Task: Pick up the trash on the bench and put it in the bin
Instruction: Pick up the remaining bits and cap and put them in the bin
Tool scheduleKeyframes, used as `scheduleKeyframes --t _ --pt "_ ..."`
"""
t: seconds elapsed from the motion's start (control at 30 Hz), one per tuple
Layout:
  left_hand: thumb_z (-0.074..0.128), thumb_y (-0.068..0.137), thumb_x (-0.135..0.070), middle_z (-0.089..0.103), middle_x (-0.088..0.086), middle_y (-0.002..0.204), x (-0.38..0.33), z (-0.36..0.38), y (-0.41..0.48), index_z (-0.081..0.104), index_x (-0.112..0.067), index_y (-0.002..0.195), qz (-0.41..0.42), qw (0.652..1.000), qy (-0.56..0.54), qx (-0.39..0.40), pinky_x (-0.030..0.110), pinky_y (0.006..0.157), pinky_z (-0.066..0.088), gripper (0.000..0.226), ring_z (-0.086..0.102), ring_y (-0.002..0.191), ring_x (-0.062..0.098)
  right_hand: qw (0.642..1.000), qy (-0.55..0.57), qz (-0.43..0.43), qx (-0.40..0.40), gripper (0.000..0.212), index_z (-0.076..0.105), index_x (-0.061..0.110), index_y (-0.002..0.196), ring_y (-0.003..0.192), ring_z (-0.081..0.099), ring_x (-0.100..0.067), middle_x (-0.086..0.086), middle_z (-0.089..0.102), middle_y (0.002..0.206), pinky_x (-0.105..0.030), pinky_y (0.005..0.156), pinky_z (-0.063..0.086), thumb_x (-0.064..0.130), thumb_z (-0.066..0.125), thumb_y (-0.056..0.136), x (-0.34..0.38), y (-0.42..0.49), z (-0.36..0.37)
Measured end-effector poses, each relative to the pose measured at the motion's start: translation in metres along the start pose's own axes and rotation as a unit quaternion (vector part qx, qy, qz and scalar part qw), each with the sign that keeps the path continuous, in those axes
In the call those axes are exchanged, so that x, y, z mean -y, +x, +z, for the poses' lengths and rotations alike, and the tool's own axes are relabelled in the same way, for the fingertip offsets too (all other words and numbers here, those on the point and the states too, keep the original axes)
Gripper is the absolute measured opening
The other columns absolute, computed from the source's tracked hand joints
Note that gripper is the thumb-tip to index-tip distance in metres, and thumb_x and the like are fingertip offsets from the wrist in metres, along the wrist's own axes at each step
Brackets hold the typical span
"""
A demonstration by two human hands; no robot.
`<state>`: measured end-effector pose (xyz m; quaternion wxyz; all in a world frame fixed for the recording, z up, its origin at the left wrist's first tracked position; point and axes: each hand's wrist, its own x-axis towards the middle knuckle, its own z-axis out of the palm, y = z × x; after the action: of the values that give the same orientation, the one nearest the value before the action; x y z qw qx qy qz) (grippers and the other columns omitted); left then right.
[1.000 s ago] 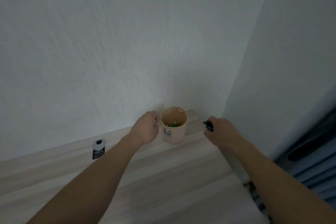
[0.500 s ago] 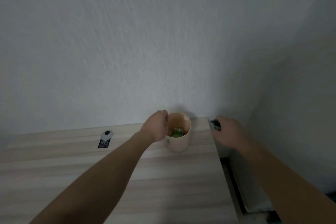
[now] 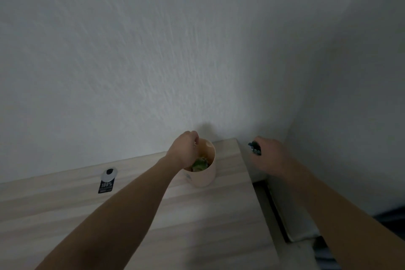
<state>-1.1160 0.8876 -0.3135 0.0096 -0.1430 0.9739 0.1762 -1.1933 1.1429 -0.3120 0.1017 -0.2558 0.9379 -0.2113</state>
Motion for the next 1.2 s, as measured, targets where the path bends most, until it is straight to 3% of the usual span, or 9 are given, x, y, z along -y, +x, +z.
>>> scheduleKeyframes --t 0.1,0.27,0.4,0.53,0.77,0.93,1.1,1.2 --pt "0.048 0.091 -0.014 0.055 0.007 0.102 0.003 0.012 0.007 0.053 -0.017 0.098 0.0 1.0 -0.01 0.009 0.028 0.07 0.041 0.009 0.051 0.084 0.02 1.0 -0.002 0.013 0.016 0.015 0.045 0.019 0.085 0.075 0.054 -0.026 -0.005 0.054 0.079 -0.03 0.061 0.033 0.029 0.056 0.088 -0.004 -0.002 0.004" --pt "0.059 0.088 -0.026 0.053 0.004 0.124 0.007 0.023 0.014 0.048 -0.018 0.132 -0.017 0.998 -0.036 0.04 0.029 0.086 0.045 0.045 0.055 0.108 0.023 0.999 0.009 0.031 0.018 0.014 0.05 0.014 0.086 0.075 0.054 -0.025 -0.007 0.056 0.08 -0.03 0.062 0.032 0.026 0.057 0.087 -0.011 -0.002 0.013" --pt "0.065 0.085 -0.027 0.043 0.006 0.144 0.012 0.025 0.015 0.035 -0.019 0.144 -0.005 0.998 -0.021 0.056 0.036 0.103 0.041 0.067 0.046 0.127 0.026 0.999 -0.008 0.039 0.021 0.02 0.055 0.009 0.094 0.071 0.049 -0.024 -0.008 0.056 0.081 -0.03 0.061 0.032 0.027 0.056 0.086 -0.01 0.001 0.016" --pt "0.06 0.089 -0.041 0.025 0.009 0.156 0.014 0.025 0.013 0.023 -0.018 0.149 0.004 0.998 0.001 0.063 0.043 0.114 0.029 0.074 0.027 0.141 0.028 0.999 -0.009 0.036 0.024 0.017 0.054 0.01 0.092 0.071 0.048 -0.025 -0.005 0.052 0.078 -0.031 0.06 0.032 0.025 0.055 0.086 -0.006 0.001 0.017" --pt "0.042 0.095 -0.05 0.006 0.01 0.161 0.018 0.02 0.006 0.01 -0.017 0.152 0.008 0.997 0.05 0.051 0.046 0.12 0.013 0.073 0.006 0.148 0.028 0.999 0.004 0.03 0.014 0.018 0.056 0.009 0.093 0.071 0.049 -0.025 -0.007 0.055 0.078 -0.031 0.059 0.032 0.025 0.057 0.085 -0.003 0.001 0.014" --pt "0.039 0.097 -0.048 0.006 0.012 0.161 0.025 0.013 -0.003 0.01 -0.015 0.152 0.013 0.997 0.06 0.039 0.047 0.12 0.012 0.07 0.005 0.148 0.028 1.0 0.002 0.021 0.0 0.014 0.055 0.012 0.092 0.07 0.048 -0.022 -0.004 0.056 0.079 -0.031 0.054 0.029 0.024 0.056 0.086 0.001 -0.001 0.013" --pt "0.033 0.099 -0.048 0.011 0.011 0.161 0.034 0.001 -0.016 0.013 -0.013 0.152 0.01 0.998 0.059 0.005 0.045 0.121 0.013 0.067 0.008 0.148 0.027 1.0 0.006 0.012 -0.005 0.013 0.053 0.014 0.087 0.07 0.054 -0.023 0.007 0.047 0.066 -0.026 0.049 0.027 0.027 0.055 0.086 0.006 -0.004 0.016" --pt "0.032 0.099 -0.047 0.012 0.01 0.16 0.043 -0.006 -0.029 0.014 -0.013 0.152 0.0 0.999 0.051 -0.008 0.044 0.121 0.013 0.065 0.009 0.148 0.026 1.0 -0.005 -0.001 -0.02 0.019 0.057 0.013 0.092 0.075 0.059 -0.028 -0.002 0.059 0.076 -0.029 0.054 0.031 0.03 0.056 0.084 0.012 -0.005 0.017"
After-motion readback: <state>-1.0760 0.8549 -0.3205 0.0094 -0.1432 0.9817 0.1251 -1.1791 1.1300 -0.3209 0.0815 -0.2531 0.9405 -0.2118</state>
